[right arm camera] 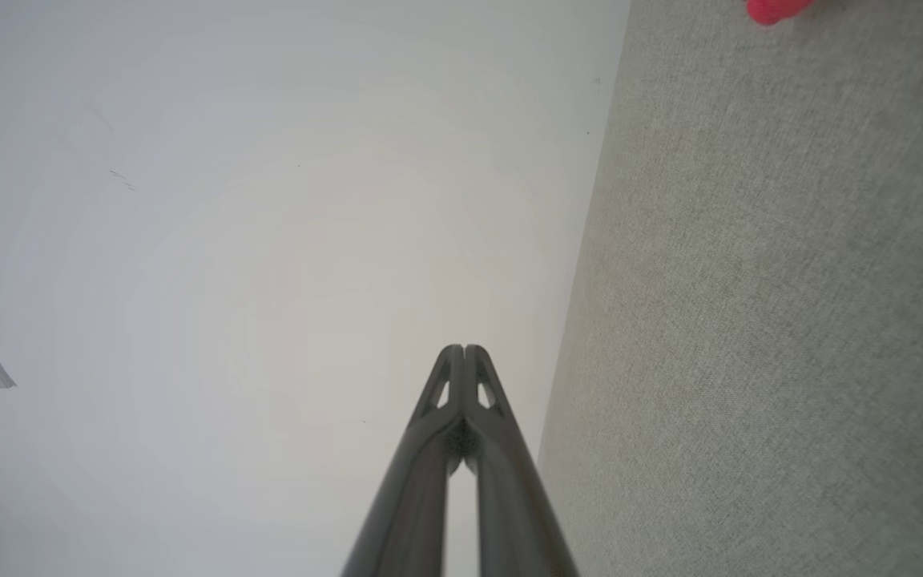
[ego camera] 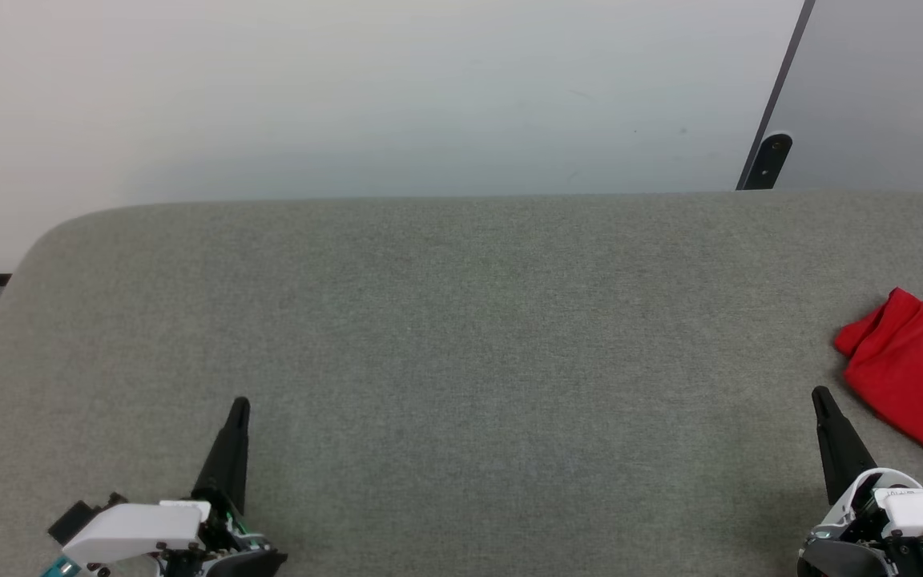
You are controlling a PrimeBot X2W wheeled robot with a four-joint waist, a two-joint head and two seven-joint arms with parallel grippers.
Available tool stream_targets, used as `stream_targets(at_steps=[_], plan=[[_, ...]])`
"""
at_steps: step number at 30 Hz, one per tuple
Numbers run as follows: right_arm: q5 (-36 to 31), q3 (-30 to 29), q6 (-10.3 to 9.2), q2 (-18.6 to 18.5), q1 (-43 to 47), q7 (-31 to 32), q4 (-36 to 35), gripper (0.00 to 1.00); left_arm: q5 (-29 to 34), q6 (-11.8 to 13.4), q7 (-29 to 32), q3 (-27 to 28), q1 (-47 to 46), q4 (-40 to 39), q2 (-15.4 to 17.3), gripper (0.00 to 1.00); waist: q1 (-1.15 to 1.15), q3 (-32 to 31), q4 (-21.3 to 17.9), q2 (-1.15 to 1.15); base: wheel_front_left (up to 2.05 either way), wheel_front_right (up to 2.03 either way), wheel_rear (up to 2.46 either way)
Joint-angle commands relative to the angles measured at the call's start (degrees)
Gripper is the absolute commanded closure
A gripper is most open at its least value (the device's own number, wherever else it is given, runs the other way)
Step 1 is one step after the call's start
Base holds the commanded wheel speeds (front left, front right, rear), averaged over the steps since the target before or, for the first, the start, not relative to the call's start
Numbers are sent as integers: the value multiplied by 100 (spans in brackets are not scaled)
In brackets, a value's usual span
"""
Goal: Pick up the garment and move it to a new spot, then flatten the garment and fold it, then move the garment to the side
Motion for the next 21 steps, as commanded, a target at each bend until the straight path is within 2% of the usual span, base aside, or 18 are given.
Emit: stream_targets(at_steps=[1,21], plan=[[23,-1,2,20,-22,13,2,100,-17,-21,16,11,-62,-8,2,100,0,0,0,0,0,0,0],[24,1,2,20,-22,13,2,100,-17,-21,16,13,-61,-8,2,100,0,0,0,0,0,0,0]])
